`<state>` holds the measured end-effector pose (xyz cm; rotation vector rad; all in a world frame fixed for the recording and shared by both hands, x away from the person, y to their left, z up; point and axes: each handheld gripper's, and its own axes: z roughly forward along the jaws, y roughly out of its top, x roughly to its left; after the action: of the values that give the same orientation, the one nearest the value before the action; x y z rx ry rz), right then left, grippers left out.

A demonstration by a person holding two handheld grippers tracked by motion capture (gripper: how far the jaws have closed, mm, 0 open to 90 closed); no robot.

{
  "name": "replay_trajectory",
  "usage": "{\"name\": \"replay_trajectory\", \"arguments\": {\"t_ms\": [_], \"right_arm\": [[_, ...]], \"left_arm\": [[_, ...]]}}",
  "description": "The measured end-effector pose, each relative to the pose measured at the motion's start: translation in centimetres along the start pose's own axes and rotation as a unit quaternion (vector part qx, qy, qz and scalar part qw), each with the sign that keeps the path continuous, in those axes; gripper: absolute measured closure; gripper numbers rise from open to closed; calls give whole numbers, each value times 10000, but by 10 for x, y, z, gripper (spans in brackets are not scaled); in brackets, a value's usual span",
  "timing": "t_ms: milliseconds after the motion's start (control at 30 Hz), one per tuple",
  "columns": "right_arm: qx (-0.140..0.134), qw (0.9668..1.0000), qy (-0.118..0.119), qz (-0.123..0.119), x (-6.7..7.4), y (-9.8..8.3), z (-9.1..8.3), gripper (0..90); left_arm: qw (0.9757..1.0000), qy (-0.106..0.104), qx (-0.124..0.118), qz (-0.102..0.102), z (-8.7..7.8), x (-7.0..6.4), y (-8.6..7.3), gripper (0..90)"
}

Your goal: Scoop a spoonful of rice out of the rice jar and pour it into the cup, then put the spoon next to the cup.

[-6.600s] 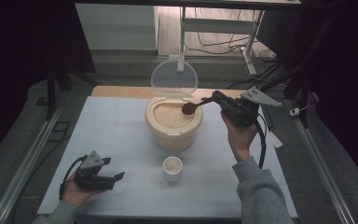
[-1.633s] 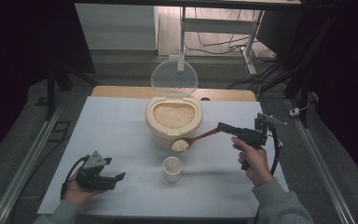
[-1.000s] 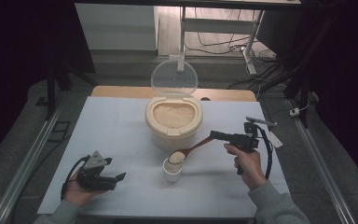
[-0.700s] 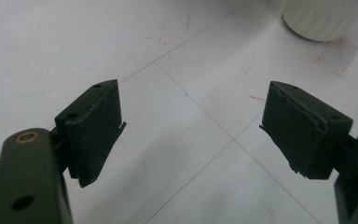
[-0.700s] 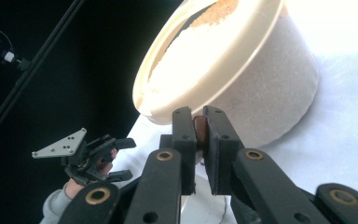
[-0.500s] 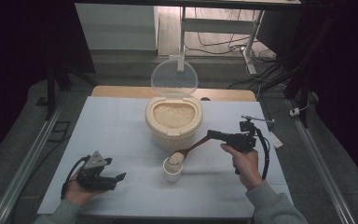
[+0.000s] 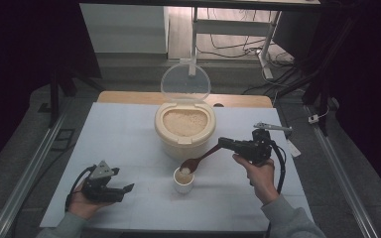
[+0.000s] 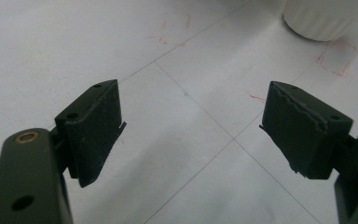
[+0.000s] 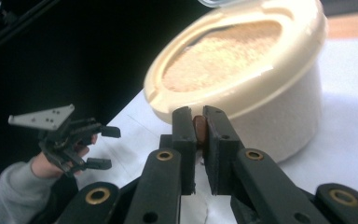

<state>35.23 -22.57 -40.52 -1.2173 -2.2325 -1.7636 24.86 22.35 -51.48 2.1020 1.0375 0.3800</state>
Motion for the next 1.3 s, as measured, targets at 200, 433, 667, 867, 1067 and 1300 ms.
{"name": "replay_trajectory", "arguments": {"t_ms": [200,433,667,867,1067,1300], "right_arm": [[-102,9975,20,-699,13,-1,-4,837],[-315,9982,149,-498,7,0,-15,837],[-597,9976,243,-272,-3,4,-39,837],[-602,9976,253,-246,-9,5,-56,836],[-246,9992,267,-188,-14,6,-70,836],[417,9984,333,-210,-16,2,-64,836]], "left_arm": [[10000,-1,12,-2,0,0,0,198],[10000,3,2,-15,0,1,0,198],[10000,19,2,-23,-1,0,0,198],[10000,18,-8,-49,0,1,0,198],[10000,4,-12,-42,0,0,0,197],[10000,3,-4,-41,0,0,0,197]]}}
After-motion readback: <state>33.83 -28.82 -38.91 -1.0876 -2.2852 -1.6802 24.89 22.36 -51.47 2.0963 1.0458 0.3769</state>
